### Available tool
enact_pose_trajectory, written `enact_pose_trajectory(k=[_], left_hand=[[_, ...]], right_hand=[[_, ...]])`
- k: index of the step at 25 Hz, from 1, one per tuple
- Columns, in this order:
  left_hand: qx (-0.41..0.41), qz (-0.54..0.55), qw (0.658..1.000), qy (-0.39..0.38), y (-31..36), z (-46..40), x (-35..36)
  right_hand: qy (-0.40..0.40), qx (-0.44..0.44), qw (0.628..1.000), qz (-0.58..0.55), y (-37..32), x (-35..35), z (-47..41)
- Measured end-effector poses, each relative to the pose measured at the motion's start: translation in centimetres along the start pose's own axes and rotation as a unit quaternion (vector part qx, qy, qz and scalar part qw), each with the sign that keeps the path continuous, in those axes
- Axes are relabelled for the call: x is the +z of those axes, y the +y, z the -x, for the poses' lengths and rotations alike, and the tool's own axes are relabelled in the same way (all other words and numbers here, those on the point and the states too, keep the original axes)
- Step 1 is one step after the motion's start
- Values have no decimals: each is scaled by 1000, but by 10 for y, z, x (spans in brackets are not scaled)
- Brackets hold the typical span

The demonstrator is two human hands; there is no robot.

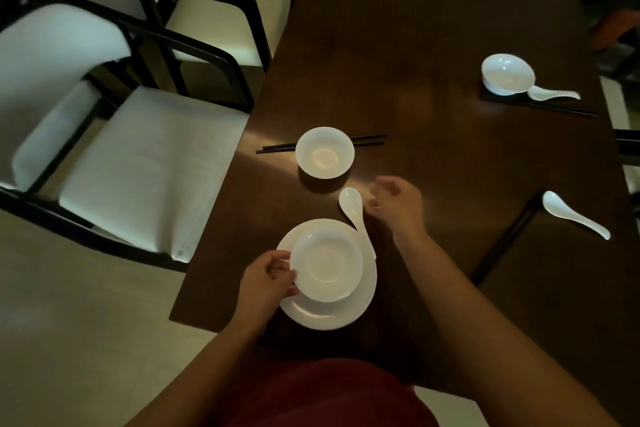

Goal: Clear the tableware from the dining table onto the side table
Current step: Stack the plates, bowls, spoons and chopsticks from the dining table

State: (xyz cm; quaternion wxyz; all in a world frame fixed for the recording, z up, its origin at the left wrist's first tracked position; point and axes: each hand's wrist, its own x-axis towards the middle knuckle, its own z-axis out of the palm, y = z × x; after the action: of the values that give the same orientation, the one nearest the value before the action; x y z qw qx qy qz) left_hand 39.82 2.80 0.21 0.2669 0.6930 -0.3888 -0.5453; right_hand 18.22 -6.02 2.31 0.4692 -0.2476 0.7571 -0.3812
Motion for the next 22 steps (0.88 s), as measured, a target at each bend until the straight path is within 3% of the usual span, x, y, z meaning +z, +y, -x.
enact_pose_trajectory(k=[4,11,18,22], left_hand=[[-26,27,999,12,1,4,6],[-45,85,995,34,3,9,8],[-55,111,992,28,5,12,6],[-52,84,995,12,9,10,4]], right_hand=[[-14,23,998,55,-26,29,-51],[-26,65,996,50,-25,53,-76],[-30,1,996,81,-33,37,-60],[-122,-35,987,101,-35,-5,-10]])
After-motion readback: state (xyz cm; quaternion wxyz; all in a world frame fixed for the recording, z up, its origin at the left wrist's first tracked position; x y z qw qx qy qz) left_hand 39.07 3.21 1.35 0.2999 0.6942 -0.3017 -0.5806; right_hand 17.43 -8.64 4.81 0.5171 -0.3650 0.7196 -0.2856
